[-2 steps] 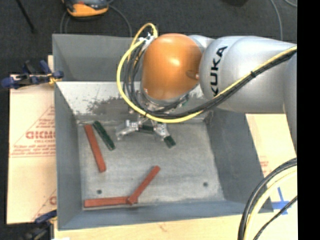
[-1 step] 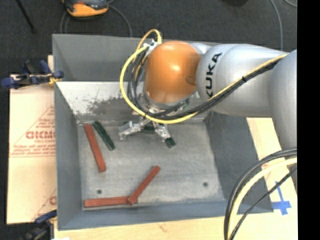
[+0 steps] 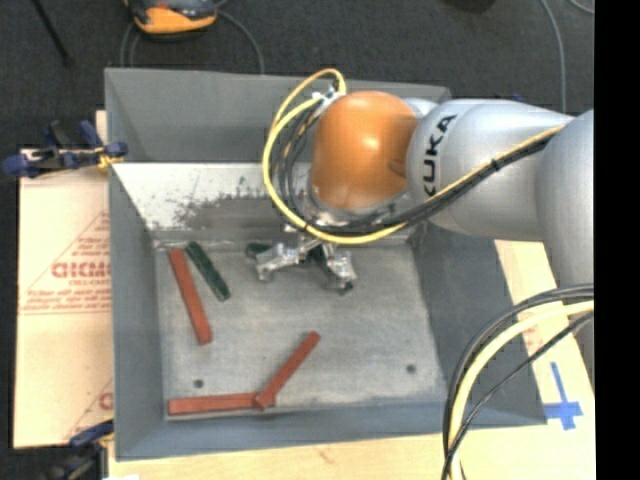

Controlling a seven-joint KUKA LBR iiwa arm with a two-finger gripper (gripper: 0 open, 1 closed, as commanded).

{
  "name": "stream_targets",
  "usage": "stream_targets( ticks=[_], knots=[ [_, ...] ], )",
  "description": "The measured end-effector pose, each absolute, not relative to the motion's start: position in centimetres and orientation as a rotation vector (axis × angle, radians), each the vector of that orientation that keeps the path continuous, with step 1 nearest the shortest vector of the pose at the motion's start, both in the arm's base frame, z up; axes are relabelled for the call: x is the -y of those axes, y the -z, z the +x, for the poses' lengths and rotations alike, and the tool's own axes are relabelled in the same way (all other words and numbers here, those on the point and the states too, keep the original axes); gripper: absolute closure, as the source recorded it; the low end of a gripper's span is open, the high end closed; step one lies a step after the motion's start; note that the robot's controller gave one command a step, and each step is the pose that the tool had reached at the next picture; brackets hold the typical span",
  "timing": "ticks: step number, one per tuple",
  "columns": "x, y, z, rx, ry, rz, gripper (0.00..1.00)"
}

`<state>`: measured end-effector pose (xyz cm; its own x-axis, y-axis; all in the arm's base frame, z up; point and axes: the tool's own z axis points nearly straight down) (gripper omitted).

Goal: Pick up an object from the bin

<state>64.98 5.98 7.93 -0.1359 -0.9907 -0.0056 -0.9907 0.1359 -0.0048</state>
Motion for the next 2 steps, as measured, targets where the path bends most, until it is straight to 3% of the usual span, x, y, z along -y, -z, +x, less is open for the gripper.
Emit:
stream_targets(
  ticks=[2],
  knots=[
    [-6.80, -7.45, 65.14, -2.402, 0.005, -2.014, 0.00]
  ],
)
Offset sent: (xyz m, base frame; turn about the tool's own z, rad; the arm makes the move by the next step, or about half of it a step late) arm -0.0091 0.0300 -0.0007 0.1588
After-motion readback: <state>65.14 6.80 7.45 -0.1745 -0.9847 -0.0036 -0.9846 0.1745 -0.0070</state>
